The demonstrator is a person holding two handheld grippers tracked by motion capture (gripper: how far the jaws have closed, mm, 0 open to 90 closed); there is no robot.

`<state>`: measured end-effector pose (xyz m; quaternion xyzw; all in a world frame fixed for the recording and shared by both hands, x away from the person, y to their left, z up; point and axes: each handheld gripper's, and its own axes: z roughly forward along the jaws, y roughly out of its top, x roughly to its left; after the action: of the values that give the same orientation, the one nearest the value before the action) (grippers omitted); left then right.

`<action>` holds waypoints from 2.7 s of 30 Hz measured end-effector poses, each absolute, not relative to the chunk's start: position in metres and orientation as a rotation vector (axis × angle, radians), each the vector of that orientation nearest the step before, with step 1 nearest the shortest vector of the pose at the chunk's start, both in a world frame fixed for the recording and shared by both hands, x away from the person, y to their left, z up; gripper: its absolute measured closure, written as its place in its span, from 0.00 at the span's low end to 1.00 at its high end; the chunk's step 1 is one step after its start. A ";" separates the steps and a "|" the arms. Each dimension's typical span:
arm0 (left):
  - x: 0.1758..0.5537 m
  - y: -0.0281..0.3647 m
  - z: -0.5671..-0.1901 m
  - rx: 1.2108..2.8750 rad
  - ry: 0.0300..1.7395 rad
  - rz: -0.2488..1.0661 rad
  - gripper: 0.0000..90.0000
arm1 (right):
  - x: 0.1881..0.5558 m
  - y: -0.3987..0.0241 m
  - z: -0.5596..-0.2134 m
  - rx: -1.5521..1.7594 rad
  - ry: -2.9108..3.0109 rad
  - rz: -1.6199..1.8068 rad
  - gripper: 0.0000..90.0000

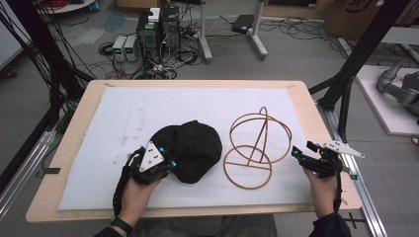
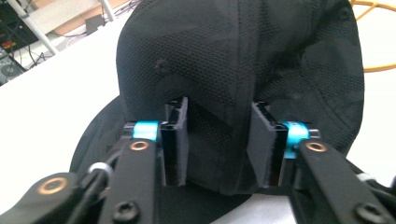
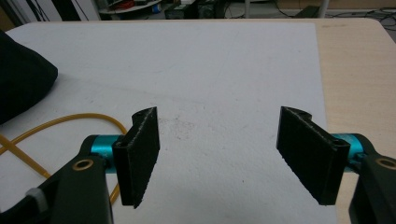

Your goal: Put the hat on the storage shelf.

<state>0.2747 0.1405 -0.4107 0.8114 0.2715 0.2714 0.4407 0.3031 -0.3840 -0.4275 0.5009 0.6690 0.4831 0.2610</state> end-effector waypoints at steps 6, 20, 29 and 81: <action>0.275 0.143 -0.411 2.009 0.668 0.670 0.92 | 0.303 -0.384 -0.428 1.359 1.816 1.309 0.33; 0.274 0.158 -0.395 1.877 0.660 0.654 0.97 | 0.303 -0.383 -0.427 1.355 1.815 1.311 0.33; 0.278 0.161 -0.379 1.793 0.678 0.632 0.97 | 0.303 -0.383 -0.427 1.353 1.816 1.313 0.33; 0.322 0.119 -0.264 1.417 0.655 0.468 0.98 | 0.303 -0.383 -0.427 1.355 1.809 1.324 0.33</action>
<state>0.3218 0.1187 -0.2643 0.6327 0.2925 0.2090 0.6859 0.3034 -0.3831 -0.4266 0.4998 0.6671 0.4884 0.2581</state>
